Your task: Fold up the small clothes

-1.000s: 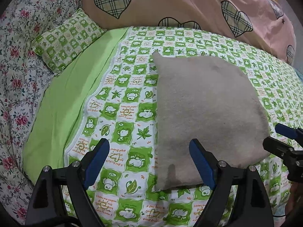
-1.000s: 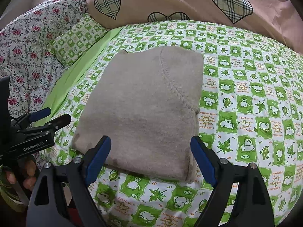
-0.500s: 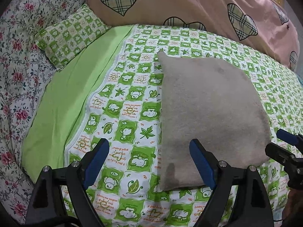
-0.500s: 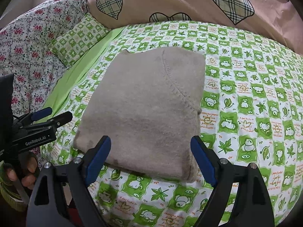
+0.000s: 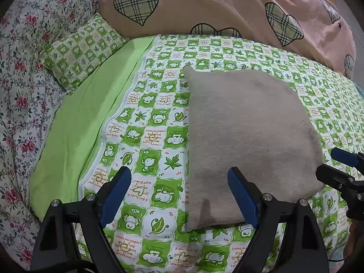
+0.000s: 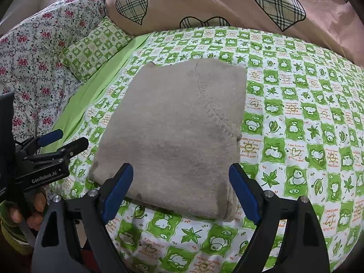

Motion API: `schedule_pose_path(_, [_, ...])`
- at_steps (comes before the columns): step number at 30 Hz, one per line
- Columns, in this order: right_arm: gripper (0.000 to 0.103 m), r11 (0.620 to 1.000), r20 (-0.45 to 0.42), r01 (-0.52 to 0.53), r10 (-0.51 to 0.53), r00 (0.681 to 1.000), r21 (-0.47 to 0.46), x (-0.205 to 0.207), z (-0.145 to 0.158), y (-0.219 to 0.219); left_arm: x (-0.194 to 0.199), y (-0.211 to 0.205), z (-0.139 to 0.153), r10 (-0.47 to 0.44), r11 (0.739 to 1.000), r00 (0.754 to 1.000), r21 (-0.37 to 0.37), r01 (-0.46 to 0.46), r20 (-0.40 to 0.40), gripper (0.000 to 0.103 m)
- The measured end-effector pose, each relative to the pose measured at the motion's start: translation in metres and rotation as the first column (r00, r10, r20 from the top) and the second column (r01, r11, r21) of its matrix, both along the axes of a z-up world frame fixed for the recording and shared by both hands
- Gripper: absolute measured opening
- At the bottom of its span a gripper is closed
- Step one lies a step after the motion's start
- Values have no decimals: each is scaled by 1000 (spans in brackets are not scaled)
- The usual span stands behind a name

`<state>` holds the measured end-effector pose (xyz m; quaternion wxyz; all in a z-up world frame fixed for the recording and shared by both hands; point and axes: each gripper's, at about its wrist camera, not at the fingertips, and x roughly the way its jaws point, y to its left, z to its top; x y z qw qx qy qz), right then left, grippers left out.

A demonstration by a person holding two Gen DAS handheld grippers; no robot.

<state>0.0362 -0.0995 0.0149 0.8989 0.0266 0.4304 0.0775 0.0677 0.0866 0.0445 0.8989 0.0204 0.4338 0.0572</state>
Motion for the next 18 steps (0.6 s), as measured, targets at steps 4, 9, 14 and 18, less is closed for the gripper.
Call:
schedule_pose_path(4, [86,1000,3,4,-4,1000,0,-1,0,1,-1,-2,0,-17,1000,1000,5,17,9,87])
schedule_pose_path(9, [86,1000,8,-2,2,1000,-2,3,-1,0,-3,-4,2,-29,1000,999,0,29,25,87])
schedule_pose_path(14, [86,1000,6,-12,12,1000,-4,7,-1,-1,-2,-4,2,-34,999,999,-1,34,27,87])
schedule_pose_path(18, [86,1000,8,-12,12,1000,-4,10,-1,1,-2,-4,1,-37,999,999,-8,37,25,87])
